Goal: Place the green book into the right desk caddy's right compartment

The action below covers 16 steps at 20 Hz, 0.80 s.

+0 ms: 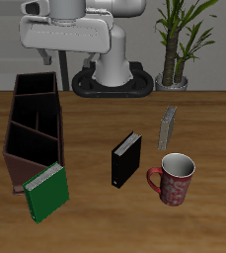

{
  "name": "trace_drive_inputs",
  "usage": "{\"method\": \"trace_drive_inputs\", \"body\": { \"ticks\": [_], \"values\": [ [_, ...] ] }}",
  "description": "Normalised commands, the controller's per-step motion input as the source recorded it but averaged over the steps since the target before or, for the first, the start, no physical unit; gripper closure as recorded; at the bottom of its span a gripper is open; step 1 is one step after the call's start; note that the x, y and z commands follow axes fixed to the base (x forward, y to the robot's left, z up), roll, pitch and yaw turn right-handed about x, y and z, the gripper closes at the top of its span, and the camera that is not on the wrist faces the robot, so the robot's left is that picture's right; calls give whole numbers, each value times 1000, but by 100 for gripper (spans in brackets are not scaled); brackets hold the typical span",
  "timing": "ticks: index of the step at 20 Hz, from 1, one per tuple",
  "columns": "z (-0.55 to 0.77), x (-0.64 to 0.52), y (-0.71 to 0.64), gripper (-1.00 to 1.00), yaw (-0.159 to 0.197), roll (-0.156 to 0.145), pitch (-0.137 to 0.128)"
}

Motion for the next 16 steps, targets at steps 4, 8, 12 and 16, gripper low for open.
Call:
{"method": "trace_drive_inputs", "body": {
  "ticks": [4,8,12,16],
  "values": [
    [55,327,-13,-100,-26,-19,-36],
    [139,401,-22,-100,-94,-24,-8],
    [105,191,-12,-100,-16,-13,-20],
    [122,184,-103,-100,-87,-18,-27]
  ]
}}
